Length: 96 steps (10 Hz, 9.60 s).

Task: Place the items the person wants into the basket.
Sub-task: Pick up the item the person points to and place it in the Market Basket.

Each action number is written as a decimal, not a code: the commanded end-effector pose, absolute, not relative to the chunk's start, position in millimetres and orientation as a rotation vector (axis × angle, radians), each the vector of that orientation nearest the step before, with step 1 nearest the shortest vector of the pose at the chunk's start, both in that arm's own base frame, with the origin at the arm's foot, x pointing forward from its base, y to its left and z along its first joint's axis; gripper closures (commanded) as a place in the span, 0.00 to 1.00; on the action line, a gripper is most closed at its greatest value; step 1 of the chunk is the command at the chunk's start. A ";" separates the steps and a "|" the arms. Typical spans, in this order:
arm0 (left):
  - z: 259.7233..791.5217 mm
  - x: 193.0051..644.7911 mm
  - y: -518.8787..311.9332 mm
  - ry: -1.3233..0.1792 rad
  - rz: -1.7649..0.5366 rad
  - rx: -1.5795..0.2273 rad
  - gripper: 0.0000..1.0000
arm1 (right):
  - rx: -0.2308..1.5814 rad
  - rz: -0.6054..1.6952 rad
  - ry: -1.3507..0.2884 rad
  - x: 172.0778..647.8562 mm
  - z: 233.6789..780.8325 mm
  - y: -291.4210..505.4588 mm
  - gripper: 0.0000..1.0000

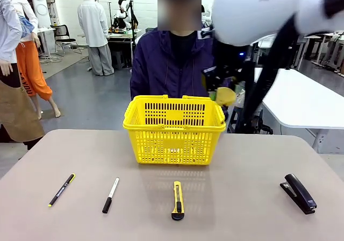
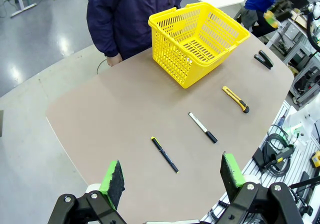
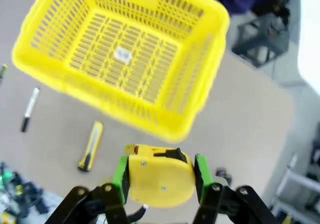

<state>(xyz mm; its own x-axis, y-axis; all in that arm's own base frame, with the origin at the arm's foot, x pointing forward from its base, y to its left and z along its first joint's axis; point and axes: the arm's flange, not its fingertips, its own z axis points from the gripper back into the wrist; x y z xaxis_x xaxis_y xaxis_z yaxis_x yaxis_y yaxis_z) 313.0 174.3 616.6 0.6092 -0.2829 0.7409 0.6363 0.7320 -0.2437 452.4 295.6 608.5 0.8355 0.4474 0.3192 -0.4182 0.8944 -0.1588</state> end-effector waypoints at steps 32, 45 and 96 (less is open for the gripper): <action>616.4 312.9 175.0 -0.757 -0.573 -0.538 0.00 | -0.172 0.495 -0.295 362.3 593.4 199.7 0.00; 616.4 312.9 175.0 -0.757 -0.573 -0.538 0.00 | -0.079 0.355 -0.261 362.3 577.2 136.8 0.00; 567.3 327.4 -32.4 -0.121 -0.704 -0.035 0.00 | 0.626 0.889 -0.908 336.9 552.8 -241.6 0.00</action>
